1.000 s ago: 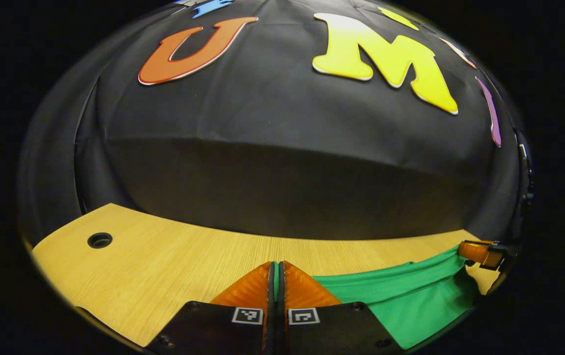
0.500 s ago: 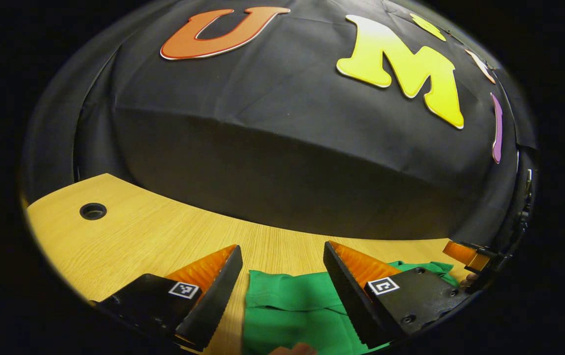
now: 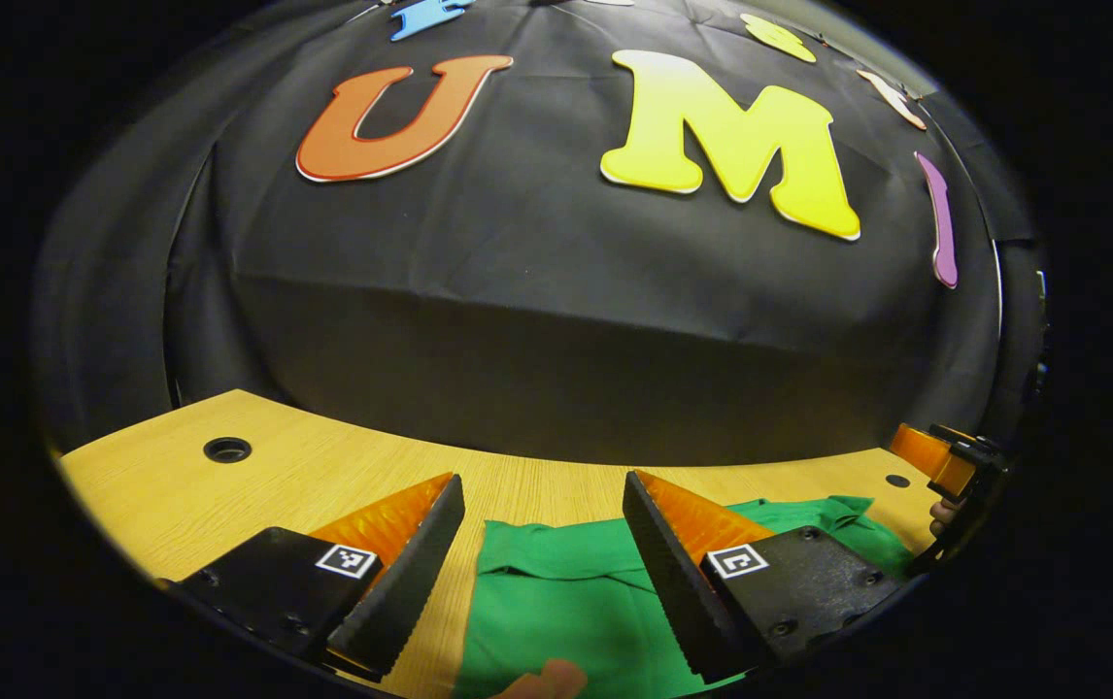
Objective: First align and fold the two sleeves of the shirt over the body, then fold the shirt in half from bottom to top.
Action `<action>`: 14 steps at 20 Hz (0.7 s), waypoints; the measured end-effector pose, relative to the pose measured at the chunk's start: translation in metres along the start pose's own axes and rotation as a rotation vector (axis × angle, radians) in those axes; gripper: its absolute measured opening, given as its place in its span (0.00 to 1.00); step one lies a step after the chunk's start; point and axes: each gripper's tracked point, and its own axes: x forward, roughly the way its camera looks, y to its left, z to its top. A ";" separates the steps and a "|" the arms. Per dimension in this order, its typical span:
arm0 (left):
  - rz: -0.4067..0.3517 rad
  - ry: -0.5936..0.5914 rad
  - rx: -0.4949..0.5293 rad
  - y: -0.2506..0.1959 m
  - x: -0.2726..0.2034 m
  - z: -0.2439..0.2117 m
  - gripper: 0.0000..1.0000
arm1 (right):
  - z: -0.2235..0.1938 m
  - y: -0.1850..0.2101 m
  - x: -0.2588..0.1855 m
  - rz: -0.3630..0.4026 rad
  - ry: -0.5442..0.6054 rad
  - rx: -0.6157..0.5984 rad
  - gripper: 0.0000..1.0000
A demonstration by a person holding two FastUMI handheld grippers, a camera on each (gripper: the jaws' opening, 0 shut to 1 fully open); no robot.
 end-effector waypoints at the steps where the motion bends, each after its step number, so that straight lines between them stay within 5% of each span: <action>1: 0.010 -0.014 0.005 0.002 -0.015 -0.001 1.00 | 0.004 -0.002 -0.015 -0.006 -0.022 -0.003 0.96; 10: 0.030 -0.004 0.009 -0.033 -0.185 -0.007 1.00 | -0.006 0.003 -0.170 0.032 0.016 -0.112 0.95; 14: 0.039 -0.045 0.041 -0.046 -0.258 0.014 1.00 | 0.024 -0.005 -0.260 0.050 0.006 -0.094 0.95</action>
